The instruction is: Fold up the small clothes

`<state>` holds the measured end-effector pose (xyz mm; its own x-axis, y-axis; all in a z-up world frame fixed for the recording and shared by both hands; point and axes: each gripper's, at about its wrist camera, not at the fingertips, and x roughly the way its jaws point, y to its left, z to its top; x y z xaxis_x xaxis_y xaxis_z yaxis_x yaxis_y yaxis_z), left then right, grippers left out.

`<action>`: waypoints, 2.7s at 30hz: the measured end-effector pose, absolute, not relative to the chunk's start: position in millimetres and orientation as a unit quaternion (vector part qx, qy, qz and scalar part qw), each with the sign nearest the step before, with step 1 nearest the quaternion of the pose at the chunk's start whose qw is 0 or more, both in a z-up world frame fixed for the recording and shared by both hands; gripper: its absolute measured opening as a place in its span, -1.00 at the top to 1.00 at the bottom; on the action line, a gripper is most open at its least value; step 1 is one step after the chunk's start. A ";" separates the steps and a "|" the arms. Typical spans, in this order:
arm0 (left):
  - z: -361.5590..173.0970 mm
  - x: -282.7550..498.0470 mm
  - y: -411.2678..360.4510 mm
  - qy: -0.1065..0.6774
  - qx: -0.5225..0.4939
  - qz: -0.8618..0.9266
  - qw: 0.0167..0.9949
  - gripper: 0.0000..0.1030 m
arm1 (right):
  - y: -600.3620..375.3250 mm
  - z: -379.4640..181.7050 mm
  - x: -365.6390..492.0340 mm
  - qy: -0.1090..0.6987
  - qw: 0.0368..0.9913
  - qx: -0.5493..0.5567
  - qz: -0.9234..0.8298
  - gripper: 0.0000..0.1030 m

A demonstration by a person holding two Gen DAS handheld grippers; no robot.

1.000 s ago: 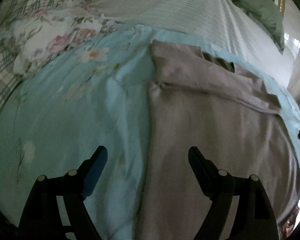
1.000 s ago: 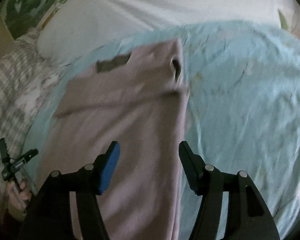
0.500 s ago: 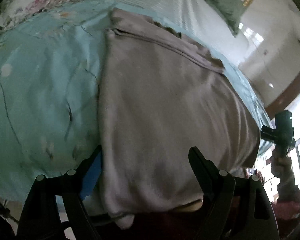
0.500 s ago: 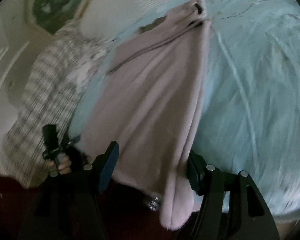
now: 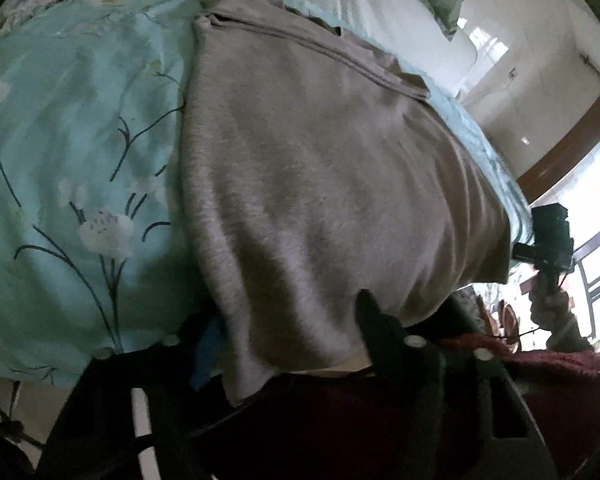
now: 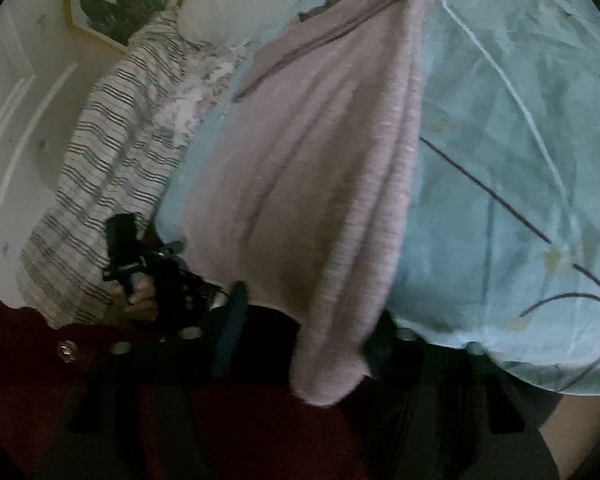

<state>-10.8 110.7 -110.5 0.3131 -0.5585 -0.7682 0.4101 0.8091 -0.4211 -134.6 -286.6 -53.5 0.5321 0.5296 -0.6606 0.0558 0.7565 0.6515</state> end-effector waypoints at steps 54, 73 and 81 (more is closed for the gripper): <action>-53.0 369.9 51.2 0.424 -0.107 -0.111 0.892 0.88 | -475.4 -7.6 191.0 0.387 0.850 0.353 -0.053 0.59; -75.0 307.7 -53.7 0.494 0.030 -0.253 0.832 0.21 | -330.3 -7.2 222.5 0.529 0.845 0.077 0.021 0.29; -54.3 415.3 -23.8 0.463 0.014 -0.105 0.880 0.26 | -433.5 10.4 250.1 0.416 0.877 0.182 -0.161 0.33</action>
<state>415.3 -23.8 -54.3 0.5484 -0.1720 -0.8184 0.1973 0.9776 -0.0733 250.1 -433.5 10.4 0.6027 -0.1314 -0.7871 0.4337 0.8819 0.1849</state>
